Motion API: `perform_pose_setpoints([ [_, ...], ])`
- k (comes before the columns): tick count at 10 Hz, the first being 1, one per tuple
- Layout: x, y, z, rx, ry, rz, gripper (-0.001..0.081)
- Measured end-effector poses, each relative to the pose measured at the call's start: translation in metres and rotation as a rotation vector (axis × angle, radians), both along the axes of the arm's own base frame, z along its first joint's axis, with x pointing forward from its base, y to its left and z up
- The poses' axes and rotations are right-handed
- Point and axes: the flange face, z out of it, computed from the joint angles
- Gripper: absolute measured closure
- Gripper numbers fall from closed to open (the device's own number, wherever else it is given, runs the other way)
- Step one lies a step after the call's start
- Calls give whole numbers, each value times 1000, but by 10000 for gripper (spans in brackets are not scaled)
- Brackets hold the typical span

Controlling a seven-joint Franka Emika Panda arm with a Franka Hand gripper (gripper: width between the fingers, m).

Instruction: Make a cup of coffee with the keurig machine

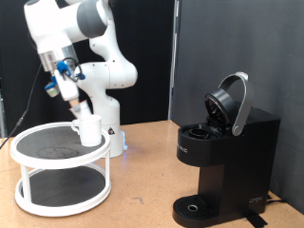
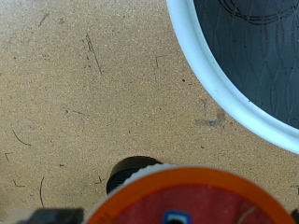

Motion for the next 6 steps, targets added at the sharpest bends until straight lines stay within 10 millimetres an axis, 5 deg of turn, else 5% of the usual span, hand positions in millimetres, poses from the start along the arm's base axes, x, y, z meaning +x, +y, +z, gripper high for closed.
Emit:
perform_pose_setpoints([
  [3, 3, 6, 2, 64, -15, 9, 424],
  [6, 25, 39, 30, 284, -33, 108, 424],
])
